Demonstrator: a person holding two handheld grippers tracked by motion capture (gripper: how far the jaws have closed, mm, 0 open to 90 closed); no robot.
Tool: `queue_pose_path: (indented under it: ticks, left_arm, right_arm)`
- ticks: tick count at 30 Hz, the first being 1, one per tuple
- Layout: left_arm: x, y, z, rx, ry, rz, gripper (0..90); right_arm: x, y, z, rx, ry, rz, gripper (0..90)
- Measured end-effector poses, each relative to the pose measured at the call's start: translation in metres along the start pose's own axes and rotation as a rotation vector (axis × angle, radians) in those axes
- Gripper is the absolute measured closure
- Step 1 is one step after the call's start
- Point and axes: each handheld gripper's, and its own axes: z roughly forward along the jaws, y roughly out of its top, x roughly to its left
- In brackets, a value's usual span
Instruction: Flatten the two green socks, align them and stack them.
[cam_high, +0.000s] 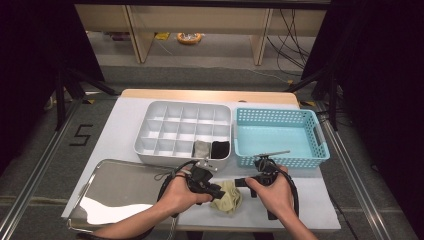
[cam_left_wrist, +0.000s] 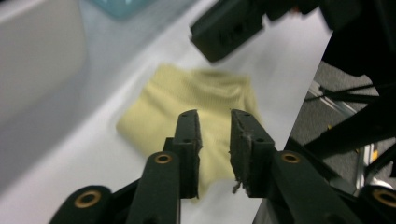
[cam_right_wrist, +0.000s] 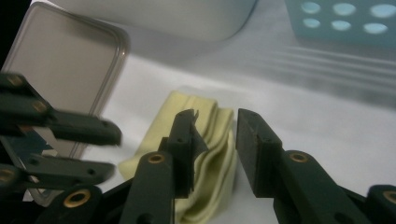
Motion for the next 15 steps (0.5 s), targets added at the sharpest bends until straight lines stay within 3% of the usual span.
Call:
queue_pose_path:
  ticks: [1, 3, 6, 7, 8, 10, 11, 12, 13, 15]
  left_arm:
    - [0.001, -0.002, 0.002, 0.011, -0.010, -0.005, 72.8]
    - [-0.001, -0.005, 0.007, 0.035, -0.013, -0.001, 73.2]
    - [-0.002, -0.007, 0.012, 0.038, -0.020, 0.002, 74.4]
    - [-0.002, -0.007, 0.012, 0.042, -0.016, 0.009, 74.6]
    - [-0.002, -0.007, 0.013, 0.046, -0.014, 0.010, 74.7]
    - [-0.001, -0.008, 0.013, 0.040, -0.018, 0.008, 74.6]
    - [-0.001, -0.007, 0.013, 0.053, -0.009, 0.014, 74.6]
    - [-0.001, -0.008, 0.013, 0.051, -0.009, 0.015, 74.7]
    - [-0.001, -0.008, 0.014, 0.046, -0.010, 0.011, 74.9]
    - [-0.001, -0.009, 0.015, 0.050, -0.009, 0.014, 75.5]
  right_arm:
    - [0.003, 0.001, 0.001, 0.014, 0.022, 0.040, 67.5]
    - [0.001, 0.006, 0.007, 0.012, -0.002, -0.002, 65.8]
    - [0.004, 0.010, 0.014, 0.038, 0.001, 0.015, 63.4]
    - [0.008, 0.011, 0.015, 0.084, -0.005, 0.069, 62.5]
    - [0.006, 0.012, 0.018, 0.075, -0.018, 0.029, 61.6]
    - [0.008, 0.012, 0.022, 0.100, -0.003, 0.062, 59.9]
    - [0.004, 0.012, 0.025, 0.081, -0.009, 0.011, 59.1]
    - [0.006, 0.012, 0.026, 0.108, -0.026, 0.043, 59.0]
    - [0.004, 0.011, 0.028, 0.102, -0.018, 0.027, 59.8]
    - [0.007, 0.010, 0.030, 0.109, -0.026, 0.039, 63.0]
